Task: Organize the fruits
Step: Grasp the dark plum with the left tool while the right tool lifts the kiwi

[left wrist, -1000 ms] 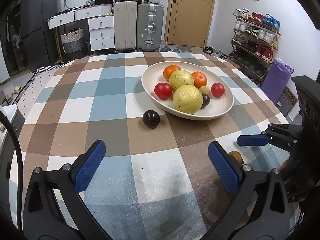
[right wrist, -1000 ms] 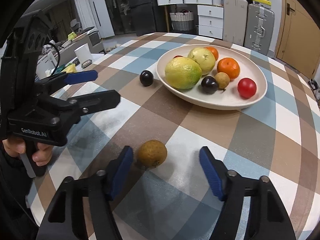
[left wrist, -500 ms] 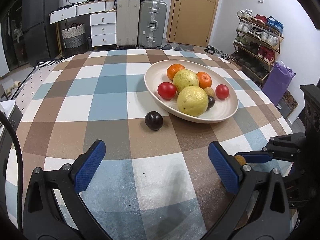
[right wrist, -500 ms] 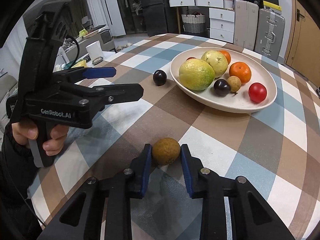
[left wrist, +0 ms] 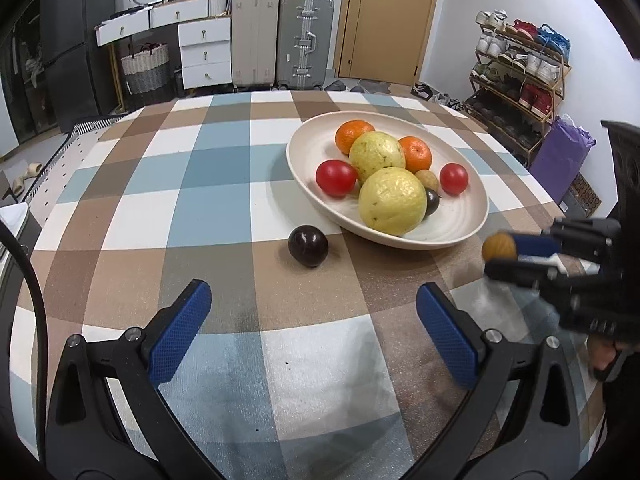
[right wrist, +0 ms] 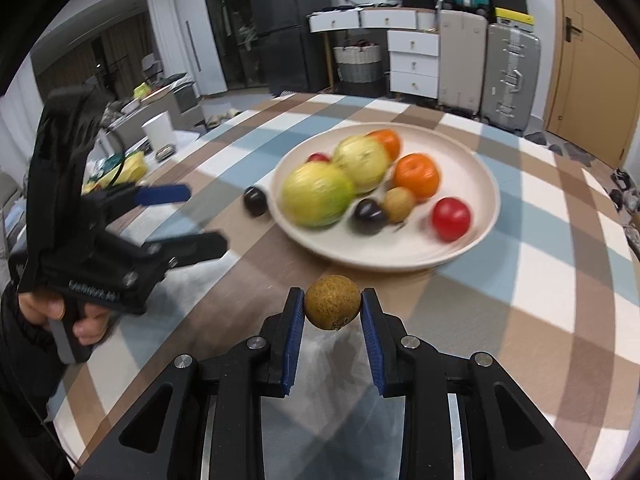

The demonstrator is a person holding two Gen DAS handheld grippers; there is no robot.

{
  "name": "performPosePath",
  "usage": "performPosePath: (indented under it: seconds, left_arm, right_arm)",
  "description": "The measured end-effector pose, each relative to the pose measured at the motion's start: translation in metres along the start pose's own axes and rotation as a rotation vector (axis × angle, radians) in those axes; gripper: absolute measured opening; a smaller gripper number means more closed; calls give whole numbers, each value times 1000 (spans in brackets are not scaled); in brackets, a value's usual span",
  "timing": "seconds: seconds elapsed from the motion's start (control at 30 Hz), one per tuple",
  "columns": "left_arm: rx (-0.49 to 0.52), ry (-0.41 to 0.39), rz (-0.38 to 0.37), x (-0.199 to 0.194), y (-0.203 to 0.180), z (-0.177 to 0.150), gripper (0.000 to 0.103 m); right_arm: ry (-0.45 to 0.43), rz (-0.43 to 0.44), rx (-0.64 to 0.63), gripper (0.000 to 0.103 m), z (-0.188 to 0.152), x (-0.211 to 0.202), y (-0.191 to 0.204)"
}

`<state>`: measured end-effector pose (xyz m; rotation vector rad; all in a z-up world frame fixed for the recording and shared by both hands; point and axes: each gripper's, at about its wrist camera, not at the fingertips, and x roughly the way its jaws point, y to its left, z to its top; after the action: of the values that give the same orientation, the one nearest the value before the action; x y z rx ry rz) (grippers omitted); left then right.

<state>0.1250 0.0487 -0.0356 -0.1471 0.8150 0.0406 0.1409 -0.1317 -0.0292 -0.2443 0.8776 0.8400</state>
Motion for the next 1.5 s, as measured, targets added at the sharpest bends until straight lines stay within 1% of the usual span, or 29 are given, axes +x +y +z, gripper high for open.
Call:
performPosePath:
  seconds: [0.13, 0.3, 0.5, 0.63, 0.83, 0.93, 1.0, 1.03, 1.13, 1.17, 1.23, 1.27, 1.3, 1.33, 1.4, 1.43, 1.5]
  left_arm:
    - [-13, 5, 0, 4, 3, 3, 102]
    - [-18, -7, 10, 2, 6, 4, 102]
    - [2, -13, 35, 6, 6, 10, 102]
    - [13, 20, 49, 18, 8, 16, 102]
    - [48, 77, 80, 38, 8, 24, 98]
    - [77, 90, 94, 47, 5, 28, 94]
    - [98, 98, 108, 51, 3, 31, 87]
    - [107, 100, 106, 53, 2, 32, 87]
    - [117, 95, 87, 55, 2, 34, 79]
    - [118, 94, 73, 55, 2, 34, 75]
    - [122, 91, 40, 55, 2, 34, 62]
    - [124, 89, 29, 53, 2, 34, 52]
    - [127, 86, 17, 53, 2, 34, 46]
    - [130, 86, 9, 52, 1, 33, 43]
    - [139, 85, -6, 51, -2, 32, 34]
    - [145, 85, -14, 51, -3, 31, 32]
    - [153, 81, -2, 49, -4, 30, 27]
  right_arm:
    - [-18, -19, 22, 29, 7, -1, -14]
    - [-59, 4, 66, 29, 7, -5, -26]
    - [-136, 21, 80, 29, 8, -19, -30]
    - [-147, 8, 74, 29, 8, -21, -30]
    - [-153, 0, 88, 29, 4, -26, -34]
    - [-154, -2, 97, 29, 5, -27, -37]
    - [-152, -2, 102, 29, 4, -28, -38]
    - [-151, -2, 103, 29, 3, -28, -39]
    - [-148, -2, 107, 29, 3, -27, -40]
    - [-149, -4, 106, 29, 3, -27, -40]
    - [-148, -1, 106, 29, 3, -27, -40]
    - [-148, -2, 106, 29, 3, -27, -40]
    - [-146, -1, 106, 29, 3, -27, -41]
    - [-144, -1, 107, 29, 3, -26, -41]
    - [-141, -1, 106, 29, 3, -26, -41]
    - [-141, -1, 106, 29, 3, -25, -42]
    - [-140, -1, 106, 29, 3, -25, -42]
